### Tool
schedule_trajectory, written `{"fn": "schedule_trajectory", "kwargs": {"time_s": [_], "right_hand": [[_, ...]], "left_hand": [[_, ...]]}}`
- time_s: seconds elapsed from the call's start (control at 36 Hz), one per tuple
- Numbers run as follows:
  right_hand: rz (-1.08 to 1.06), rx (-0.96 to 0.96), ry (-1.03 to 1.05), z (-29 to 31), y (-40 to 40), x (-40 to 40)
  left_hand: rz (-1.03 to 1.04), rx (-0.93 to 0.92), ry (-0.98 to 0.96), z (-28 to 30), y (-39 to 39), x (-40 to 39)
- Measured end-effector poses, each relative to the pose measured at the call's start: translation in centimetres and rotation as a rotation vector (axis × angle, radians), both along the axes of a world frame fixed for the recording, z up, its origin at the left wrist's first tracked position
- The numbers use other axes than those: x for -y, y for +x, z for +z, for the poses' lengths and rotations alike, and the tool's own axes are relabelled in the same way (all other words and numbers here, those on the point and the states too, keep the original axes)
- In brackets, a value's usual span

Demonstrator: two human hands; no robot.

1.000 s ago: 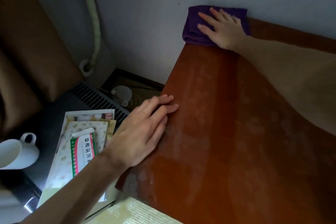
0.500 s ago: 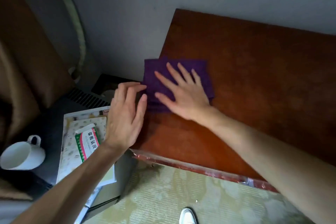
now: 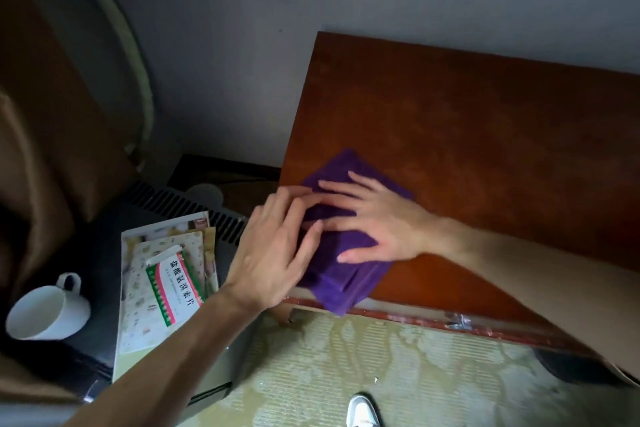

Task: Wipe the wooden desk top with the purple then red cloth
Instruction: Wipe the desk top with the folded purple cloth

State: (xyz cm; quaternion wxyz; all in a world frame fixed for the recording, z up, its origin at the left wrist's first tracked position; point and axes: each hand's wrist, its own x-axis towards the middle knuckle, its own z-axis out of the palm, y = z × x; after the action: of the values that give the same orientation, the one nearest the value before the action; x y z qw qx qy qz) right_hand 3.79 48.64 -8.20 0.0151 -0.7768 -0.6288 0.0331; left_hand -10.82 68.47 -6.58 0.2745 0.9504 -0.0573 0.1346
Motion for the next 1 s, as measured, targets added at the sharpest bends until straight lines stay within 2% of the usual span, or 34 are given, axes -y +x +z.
{"fn": "schedule_trajectory", "kwargs": {"time_s": [0.08,0.25,0.36,0.58,0.75,0.89,1.0], "right_hand": [[-0.013,0.029,-0.026,0.2,5.3,0.1],[-0.262,0.044,-0.001,0.4,17.1,-0.6],[-0.361,0.002,0.032,0.7,23.8,-1.5],[-0.639,-0.052,0.101,0.7,33.8,-3.8],[-0.738,-0.056,0.101,0.7,35.1,-4.8],[-0.777,-0.079,0.081,0.7,32.8,-4.7],[-0.888,-0.098,0.084,0.4,29.6,-4.1]], "left_hand": [[0.011,-0.006,0.0,-0.4,1.7,0.6],[0.06,-0.102,0.049,-1.6,6.1,1.7],[0.043,-0.205,0.202,-2.1,6.7,2.4],[0.031,-0.267,0.228,-2.1,7.2,2.1],[0.034,-0.278,0.212,-2.1,7.6,2.0],[0.032,-0.279,0.236,-1.8,7.5,2.1],[0.033,-0.251,0.238,-1.9,7.5,2.0]]}}
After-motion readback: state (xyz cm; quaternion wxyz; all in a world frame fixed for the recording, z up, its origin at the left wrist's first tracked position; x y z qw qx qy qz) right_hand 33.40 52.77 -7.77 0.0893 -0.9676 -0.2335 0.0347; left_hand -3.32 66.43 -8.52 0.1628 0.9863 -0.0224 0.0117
